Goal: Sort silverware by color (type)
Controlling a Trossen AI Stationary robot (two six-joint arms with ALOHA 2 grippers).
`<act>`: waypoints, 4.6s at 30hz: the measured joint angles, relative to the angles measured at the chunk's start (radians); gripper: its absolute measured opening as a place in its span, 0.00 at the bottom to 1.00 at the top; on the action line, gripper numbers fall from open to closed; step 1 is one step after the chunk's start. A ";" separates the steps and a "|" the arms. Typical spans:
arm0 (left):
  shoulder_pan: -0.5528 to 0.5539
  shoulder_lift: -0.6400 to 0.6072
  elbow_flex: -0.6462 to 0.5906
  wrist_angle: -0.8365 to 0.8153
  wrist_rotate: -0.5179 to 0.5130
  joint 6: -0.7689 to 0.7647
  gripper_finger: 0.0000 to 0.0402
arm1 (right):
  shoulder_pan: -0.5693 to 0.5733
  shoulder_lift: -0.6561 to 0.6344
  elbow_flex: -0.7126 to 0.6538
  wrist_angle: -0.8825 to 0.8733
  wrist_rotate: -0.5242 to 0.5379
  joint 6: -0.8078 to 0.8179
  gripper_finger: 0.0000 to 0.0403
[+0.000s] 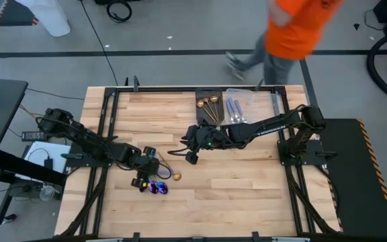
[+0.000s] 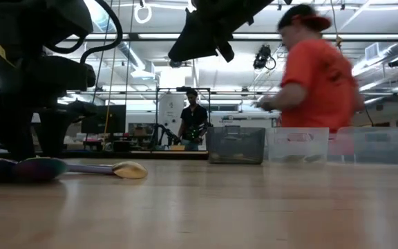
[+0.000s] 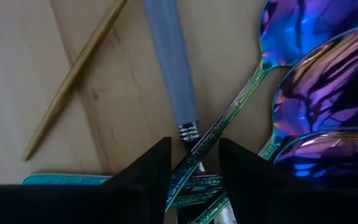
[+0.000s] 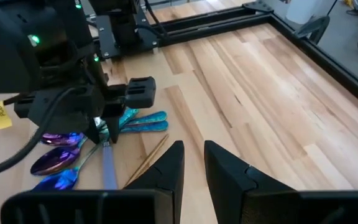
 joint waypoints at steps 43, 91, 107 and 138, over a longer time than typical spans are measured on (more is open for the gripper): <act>-0.048 -0.001 0.046 -0.096 -0.088 -0.008 0.41 | -0.045 0.000 0.000 -0.050 -0.029 -0.049 0.18; -0.048 0.083 0.065 -0.013 0.017 0.409 0.11 | 0.028 0.048 0.000 0.051 -0.022 -0.080 0.18; -0.048 0.080 0.062 0.068 -0.144 0.268 0.06 | -0.005 0.048 0.000 0.055 -0.022 -0.105 0.18; 0.086 -0.099 0.065 0.481 -0.122 0.303 0.06 | 0.073 0.010 0.000 -0.181 0.143 0.042 0.18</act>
